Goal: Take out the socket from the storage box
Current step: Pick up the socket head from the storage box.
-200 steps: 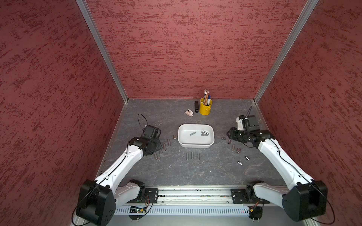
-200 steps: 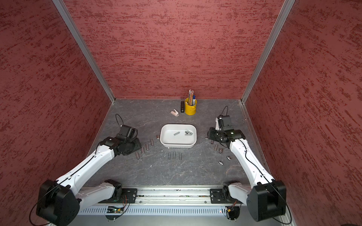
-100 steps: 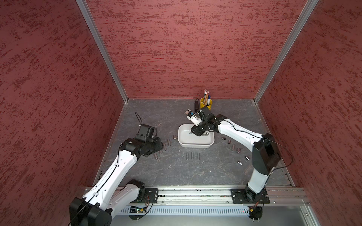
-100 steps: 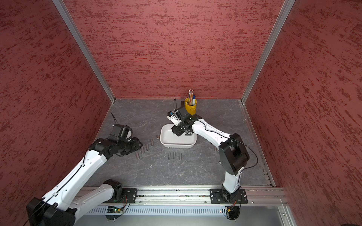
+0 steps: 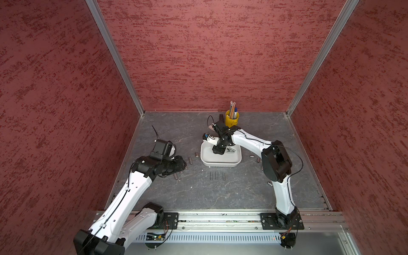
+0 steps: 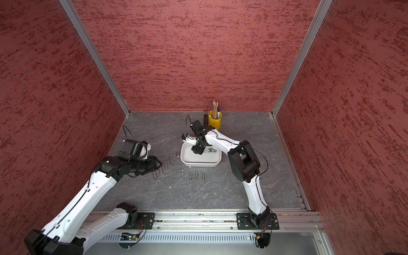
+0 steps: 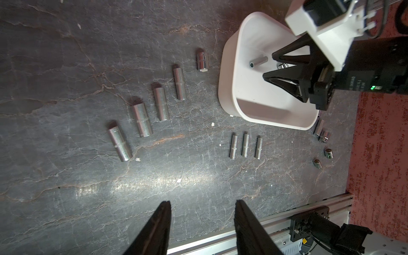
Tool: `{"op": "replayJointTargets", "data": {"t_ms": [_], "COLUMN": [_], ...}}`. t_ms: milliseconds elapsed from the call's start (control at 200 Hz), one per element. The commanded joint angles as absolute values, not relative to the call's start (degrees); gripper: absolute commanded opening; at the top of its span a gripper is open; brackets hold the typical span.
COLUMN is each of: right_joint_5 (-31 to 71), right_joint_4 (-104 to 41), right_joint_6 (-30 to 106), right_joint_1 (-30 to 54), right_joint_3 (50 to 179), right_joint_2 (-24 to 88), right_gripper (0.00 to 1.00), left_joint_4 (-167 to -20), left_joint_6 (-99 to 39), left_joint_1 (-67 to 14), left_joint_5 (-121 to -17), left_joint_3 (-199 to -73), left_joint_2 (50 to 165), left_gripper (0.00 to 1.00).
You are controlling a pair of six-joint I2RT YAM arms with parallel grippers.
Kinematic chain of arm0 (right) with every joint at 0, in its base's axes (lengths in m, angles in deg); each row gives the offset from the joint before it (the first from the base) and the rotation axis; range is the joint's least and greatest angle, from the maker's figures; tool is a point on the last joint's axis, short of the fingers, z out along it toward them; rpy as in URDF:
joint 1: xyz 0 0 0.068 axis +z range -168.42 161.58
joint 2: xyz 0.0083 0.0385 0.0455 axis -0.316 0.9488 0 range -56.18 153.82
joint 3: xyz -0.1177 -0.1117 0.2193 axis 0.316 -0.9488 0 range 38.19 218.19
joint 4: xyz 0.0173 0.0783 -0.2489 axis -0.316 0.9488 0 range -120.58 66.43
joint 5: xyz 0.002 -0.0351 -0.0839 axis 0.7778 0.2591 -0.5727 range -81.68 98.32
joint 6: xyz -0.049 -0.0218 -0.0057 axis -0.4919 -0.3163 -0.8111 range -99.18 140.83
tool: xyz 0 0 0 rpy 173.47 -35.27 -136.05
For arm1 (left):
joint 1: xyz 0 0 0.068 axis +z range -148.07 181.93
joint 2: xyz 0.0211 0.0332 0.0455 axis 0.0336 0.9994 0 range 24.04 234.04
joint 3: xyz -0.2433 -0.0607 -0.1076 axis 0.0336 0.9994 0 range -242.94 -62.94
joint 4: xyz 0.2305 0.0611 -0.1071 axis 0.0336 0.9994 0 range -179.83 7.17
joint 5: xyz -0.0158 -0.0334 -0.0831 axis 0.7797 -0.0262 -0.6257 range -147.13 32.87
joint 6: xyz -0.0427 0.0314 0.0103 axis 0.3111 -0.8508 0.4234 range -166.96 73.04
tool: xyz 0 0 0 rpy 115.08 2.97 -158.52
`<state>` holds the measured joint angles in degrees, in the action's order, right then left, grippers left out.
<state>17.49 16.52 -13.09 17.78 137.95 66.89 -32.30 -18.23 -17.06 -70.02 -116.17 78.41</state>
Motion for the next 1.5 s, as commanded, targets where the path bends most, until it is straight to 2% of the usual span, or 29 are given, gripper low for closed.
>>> {"op": "replayJointTargets", "data": {"t_ms": [0, 160, 341, 792, 922, 1127, 1288, 1493], "right_joint_5": [16.45, 13.95, 18.03, 16.75, 16.78, 18.46, 16.88, 15.42], "right_joint_4": [19.42, 20.26, 22.98, 22.63, 23.3, 23.57, 23.28, 22.55], "right_joint_6": [-17.94, -19.72, -20.87, -18.02, -16.45, -10.03, -0.16, 19.26], "right_joint_1": [17.81, 17.0, 15.42, 15.24, 15.2, 15.41, 15.99, 16.02], "right_joint_3": [141.68, 143.24, 145.94, 148.77, 148.44, 148.22, 148.07, 144.57], "right_joint_2": [69.06, 71.15, 72.67, 79.08, 79.6, 78.55, 75.32, 66.3], "right_gripper": [0.44, 0.44, 0.45, 0.43, 0.35, 0.07, 0.0, 0.0], "left_joint_4": [-31.52, -32.34, -32.53, -32.79, -33.1, -33.46, -33.46, -33.51], "left_joint_6": [-19.97, -20.15, -20.19, -19.89, -19.8, -19.62, -19.37, -19.18], "left_joint_1": [-17.19, -17.37, -17.58, -17.98, -18.15, -18.21, -18.56, -18.72], "left_joint_5": [-70.39, -70.86, -70.93, -70.36, -70.16, -70.04, -69.56, -69.13], "left_joint_3": [-117.3, -116.34, -116.11, -115.85, -115.72, -115.55, -115.5, -115.41], "left_joint_2": [77.33, 76.82, 77.23, 77.83, 77.76, 77.88, 77.62, 77.55], "left_gripper": [0.5, 0.51, 0.51, 0.52, 0.52, 0.52, 0.52, 0.52]}}
